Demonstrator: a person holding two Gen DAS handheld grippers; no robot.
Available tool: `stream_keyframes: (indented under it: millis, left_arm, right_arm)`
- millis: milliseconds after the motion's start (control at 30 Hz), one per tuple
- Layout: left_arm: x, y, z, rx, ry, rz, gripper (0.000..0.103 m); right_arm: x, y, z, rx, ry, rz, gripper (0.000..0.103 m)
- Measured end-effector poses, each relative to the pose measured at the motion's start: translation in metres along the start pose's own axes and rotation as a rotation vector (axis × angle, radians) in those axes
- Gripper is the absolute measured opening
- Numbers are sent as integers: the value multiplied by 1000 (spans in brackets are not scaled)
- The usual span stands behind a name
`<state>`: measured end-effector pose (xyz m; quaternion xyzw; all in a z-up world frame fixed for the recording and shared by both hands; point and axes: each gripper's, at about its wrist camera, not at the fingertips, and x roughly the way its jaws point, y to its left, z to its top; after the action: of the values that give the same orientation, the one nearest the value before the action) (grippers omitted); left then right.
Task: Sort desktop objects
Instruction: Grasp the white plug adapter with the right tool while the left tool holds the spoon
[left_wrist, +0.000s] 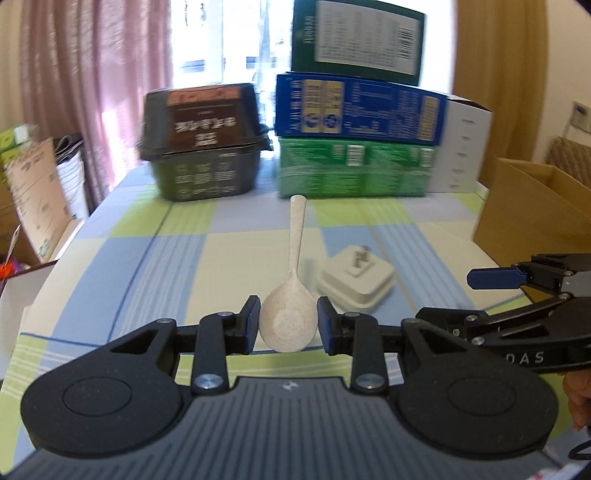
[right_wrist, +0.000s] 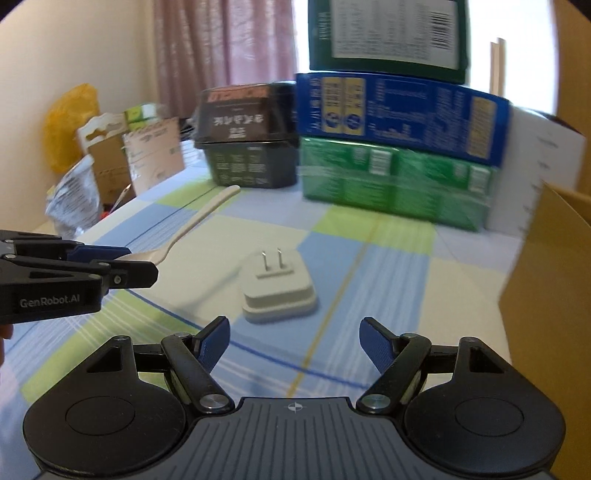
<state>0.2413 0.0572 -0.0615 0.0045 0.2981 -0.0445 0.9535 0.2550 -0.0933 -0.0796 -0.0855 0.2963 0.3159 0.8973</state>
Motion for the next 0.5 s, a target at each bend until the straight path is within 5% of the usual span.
stream_keyframes:
  millis: [500]
  left_arm:
    - [24, 26, -6, -63, 42, 41, 27]
  right_arm:
    - [73, 4, 15, -70, 63, 42, 84]
